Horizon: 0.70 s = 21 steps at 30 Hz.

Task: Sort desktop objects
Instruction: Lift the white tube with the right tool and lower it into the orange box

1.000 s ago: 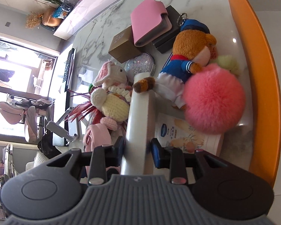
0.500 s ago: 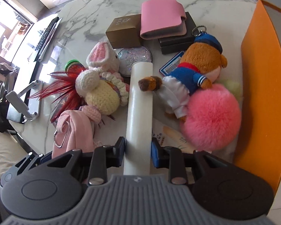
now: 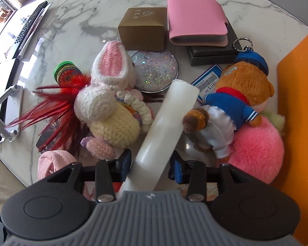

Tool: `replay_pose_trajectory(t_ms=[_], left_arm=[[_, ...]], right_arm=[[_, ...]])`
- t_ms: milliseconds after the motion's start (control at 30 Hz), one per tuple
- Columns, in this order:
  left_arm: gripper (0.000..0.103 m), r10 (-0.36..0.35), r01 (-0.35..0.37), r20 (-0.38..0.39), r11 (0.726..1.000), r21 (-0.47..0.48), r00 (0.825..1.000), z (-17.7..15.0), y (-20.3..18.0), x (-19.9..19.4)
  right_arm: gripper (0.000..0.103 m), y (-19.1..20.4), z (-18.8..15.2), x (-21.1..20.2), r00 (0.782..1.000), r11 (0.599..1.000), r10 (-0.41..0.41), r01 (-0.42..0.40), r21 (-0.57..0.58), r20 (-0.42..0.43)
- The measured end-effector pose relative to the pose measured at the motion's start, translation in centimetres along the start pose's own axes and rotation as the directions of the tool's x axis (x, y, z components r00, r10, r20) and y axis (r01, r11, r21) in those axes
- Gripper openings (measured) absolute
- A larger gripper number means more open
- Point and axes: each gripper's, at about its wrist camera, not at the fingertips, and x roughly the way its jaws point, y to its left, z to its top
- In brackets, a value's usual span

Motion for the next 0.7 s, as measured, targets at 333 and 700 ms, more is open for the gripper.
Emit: replay_pose_trajectory(t_ms=[333,700], left_arm=[[0.07,-0.022,0.021,0.058,1.0,0.019,0.998,0.7,-1.0,-1.8],[0.07,-0.091,0.087,0.115,0.996,0.033,0.989,2.9,-4.7,-4.8]], right_arm=[[0.031,-3.9,-1.8,-3.1,0.989,0.982,0.141,-0.145,0.121,0.04],[0.032,-8.6,-6.3,-14.1,0.906,0.923,0.349,-0.376,0.078,0.239]])
